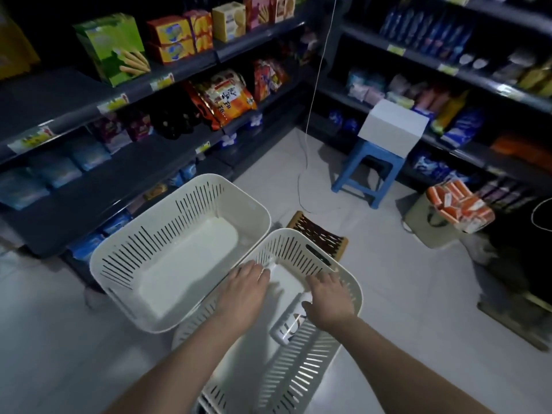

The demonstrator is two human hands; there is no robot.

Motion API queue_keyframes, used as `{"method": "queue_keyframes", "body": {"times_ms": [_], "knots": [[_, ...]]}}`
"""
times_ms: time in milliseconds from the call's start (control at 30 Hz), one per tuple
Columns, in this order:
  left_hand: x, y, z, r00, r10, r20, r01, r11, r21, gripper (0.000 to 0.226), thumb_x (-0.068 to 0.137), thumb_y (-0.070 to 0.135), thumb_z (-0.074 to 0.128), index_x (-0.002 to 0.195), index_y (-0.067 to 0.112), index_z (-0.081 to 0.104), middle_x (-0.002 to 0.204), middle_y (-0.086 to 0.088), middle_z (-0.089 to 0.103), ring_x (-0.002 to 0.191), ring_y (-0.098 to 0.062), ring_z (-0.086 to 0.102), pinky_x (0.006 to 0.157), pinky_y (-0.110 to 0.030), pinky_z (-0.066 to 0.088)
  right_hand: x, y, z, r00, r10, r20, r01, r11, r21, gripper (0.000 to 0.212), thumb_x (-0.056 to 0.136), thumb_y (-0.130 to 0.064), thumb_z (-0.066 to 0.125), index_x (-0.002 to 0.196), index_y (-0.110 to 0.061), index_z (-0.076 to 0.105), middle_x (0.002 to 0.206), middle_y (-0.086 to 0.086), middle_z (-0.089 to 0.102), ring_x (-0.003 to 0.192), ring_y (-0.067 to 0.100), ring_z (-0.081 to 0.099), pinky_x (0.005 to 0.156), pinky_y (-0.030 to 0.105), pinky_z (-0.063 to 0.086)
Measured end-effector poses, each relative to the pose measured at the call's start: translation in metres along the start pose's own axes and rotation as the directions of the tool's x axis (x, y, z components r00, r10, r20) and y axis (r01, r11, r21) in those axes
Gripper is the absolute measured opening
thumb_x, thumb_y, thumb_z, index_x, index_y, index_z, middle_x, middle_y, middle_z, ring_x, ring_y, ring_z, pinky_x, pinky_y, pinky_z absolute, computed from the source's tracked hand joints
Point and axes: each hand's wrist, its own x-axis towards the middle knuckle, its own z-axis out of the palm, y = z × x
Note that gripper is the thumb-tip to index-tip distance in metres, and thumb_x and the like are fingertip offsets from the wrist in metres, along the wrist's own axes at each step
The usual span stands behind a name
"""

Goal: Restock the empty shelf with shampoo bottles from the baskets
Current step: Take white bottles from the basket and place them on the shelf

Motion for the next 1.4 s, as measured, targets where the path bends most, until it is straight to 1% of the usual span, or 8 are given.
{"method": "queue_keyframes", "body": {"times_ms": [133, 300, 467, 733, 900, 1100, 1233, 1400], "knots": [[0.0, 0.014, 0.038, 0.986, -0.103, 0.131, 0.103, 0.995, 0.0, 0.062, 0.039, 0.019, 0.09, 0.098, 0.016, 0.071, 0.094, 0.001, 0.068, 0.091, -0.019, 0.066, 0.079, -0.034, 0.056, 0.015, 0.018, 0.026, 0.998, -0.008, 0.058, 0.007, 1.0, 0.028, 0.053, 0.095, -0.037, 0.054, 0.143, -0.019, 0.04, 0.145, 0.009, 0.043, 0.135, 0.028, 0.037, 0.111, 0.042, 0.033], [-0.006, 0.016, 0.083, 0.936, -0.159, 0.314, 0.173, 0.985, -0.018, 0.054, 0.088, 0.025, 0.064, 0.136, 0.008, 0.044, 0.138, -0.009, 0.044, 0.13, -0.027, 0.039, 0.109, -0.036, 0.034, 0.033, 0.026, 0.06, 0.988, 0.03, 0.151, -0.04, 0.997, 0.068, 0.057, 0.095, -0.038, 0.054, 0.146, -0.016, 0.038, 0.15, 0.014, 0.039, 0.141, 0.033, 0.032, 0.116, 0.045, 0.031], [0.001, 0.005, 0.126, 0.883, -0.229, 0.41, 0.238, 0.971, 0.029, 0.067, 0.093, 0.032, 0.054, 0.147, 0.006, 0.025, 0.151, -0.012, 0.026, 0.141, -0.028, 0.024, 0.117, -0.034, 0.022, 0.057, 0.029, 0.091, 0.945, 0.166, 0.282, -0.226, 0.954, 0.197, 0.049, 0.094, -0.035, 0.052, 0.135, -0.009, 0.049, 0.139, 0.017, 0.053, 0.13, 0.033, 0.047, 0.108, 0.04, 0.041], [0.014, -0.001, 0.173, 0.86, -0.354, 0.367, 0.359, 0.931, 0.056, 0.07, 0.078, 0.019, 0.072, 0.14, 0.002, 0.043, 0.129, -0.017, 0.053, 0.11, -0.034, 0.052, 0.095, -0.04, 0.045, 0.105, 0.025, 0.129, 0.773, 0.4, 0.493, -0.635, 0.49, 0.597, 0.038, 0.096, -0.025, 0.06, 0.125, 0.0, 0.058, 0.122, 0.014, 0.065, 0.111, 0.026, 0.063, 0.078, 0.027, 0.048], [0.023, 0.002, 0.191, 0.816, -0.355, 0.456, 0.454, 0.882, -0.124, 0.057, 0.094, 0.031, 0.056, 0.14, 0.004, 0.036, 0.136, -0.016, 0.048, 0.121, -0.03, 0.047, 0.1, -0.036, 0.04, 0.124, 0.02, 0.155, 0.704, 0.499, 0.505, -0.676, 0.254, 0.692, 0.037, 0.094, -0.025, 0.06, 0.119, 0.003, 0.059, 0.116, 0.018, 0.067, 0.104, 0.032, 0.067, 0.084, 0.036, 0.056], [0.031, 0.0, 0.199, 0.673, -0.306, 0.673, 0.713, 0.509, -0.482, 0.051, 0.081, 0.022, 0.07, 0.126, 0.012, 0.049, 0.12, -0.01, 0.059, 0.108, -0.026, 0.058, 0.091, -0.037, 0.049, 0.131, 0.013, 0.165, 0.629, 0.475, 0.616, -0.666, -0.08, 0.742, 0.025, 0.08, -0.011, 0.078, 0.074, -0.009, 0.054, 0.083, 0.013, 0.066, 0.079, 0.03, 0.068, 0.073, 0.039, 0.059], [0.025, 0.001, 0.181, 0.552, -0.095, 0.829, 0.83, -0.03, -0.556, 0.041, 0.083, -0.004, 0.067, 0.122, 0.004, 0.057, 0.099, -0.005, 0.069, 0.089, -0.018, 0.065, 0.08, -0.028, 0.053, 0.124, 0.006, 0.159, 0.695, 0.458, 0.554, -0.604, -0.046, 0.796, 0.021, 0.077, -0.003, 0.079, 0.073, -0.007, 0.058, 0.074, 0.008, 0.065, 0.063, 0.02, 0.062, 0.056, 0.029, 0.051], [0.004, 0.002, 0.155, 0.559, -0.026, 0.829, 0.8, -0.247, -0.547, 0.046, 0.078, -0.008, 0.07, 0.119, 0.006, 0.057, 0.106, -0.013, 0.07, 0.098, -0.028, 0.066, 0.088, -0.043, 0.054, 0.109, 0.002, 0.134, 0.858, 0.344, 0.381, -0.449, 0.143, 0.882, 0.027, 0.078, -0.012, 0.081, 0.097, -0.007, 0.062, 0.085, 0.004, 0.069, 0.073, 0.017, 0.065, 0.056, 0.024, 0.047]]}}
